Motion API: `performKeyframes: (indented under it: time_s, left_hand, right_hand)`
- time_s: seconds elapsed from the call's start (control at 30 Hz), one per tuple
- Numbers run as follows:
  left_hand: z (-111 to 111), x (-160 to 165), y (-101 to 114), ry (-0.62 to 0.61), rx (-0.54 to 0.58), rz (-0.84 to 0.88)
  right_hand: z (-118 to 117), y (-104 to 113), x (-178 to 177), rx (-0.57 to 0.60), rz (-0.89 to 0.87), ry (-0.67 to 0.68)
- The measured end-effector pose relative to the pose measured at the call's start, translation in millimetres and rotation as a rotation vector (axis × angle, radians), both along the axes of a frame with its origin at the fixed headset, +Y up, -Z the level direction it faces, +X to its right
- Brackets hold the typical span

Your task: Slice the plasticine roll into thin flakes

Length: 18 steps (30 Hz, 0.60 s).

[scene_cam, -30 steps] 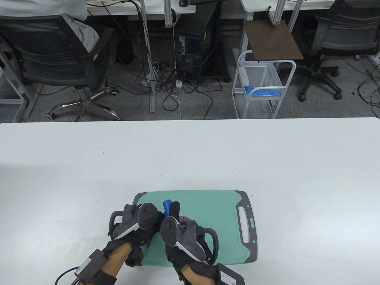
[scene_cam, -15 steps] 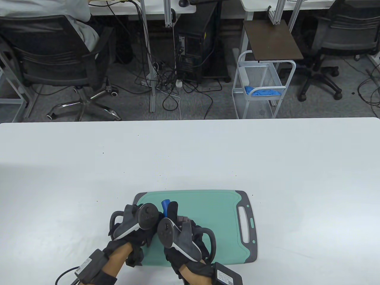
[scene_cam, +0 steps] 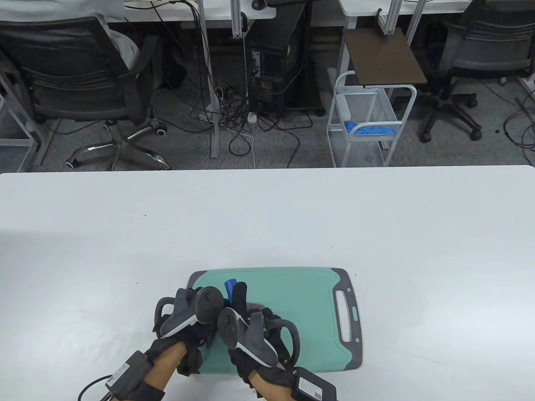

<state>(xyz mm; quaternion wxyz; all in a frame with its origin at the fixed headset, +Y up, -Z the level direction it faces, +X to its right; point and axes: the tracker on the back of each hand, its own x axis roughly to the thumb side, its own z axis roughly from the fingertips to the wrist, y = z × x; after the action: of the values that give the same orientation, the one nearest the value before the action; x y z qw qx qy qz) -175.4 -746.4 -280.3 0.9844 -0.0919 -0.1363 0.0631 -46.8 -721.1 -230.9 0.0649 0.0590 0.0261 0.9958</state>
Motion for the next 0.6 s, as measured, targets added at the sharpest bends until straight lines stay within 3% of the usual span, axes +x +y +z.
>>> performKeyframes:
  time_s: [0.17, 0.6]
  left_hand:
    - [0.4, 0.4, -0.1, -0.005, 0.002, -0.008]
    - [1.4, 1.6, 3.6, -0.026, -0.018, -0.077]
  right_hand:
    - [-10.6, -0.8, -4.5, -0.004, -0.011, -0.025]
    - [-9.9, -0.2, -3.0, -0.016, -0.015, -0.021]
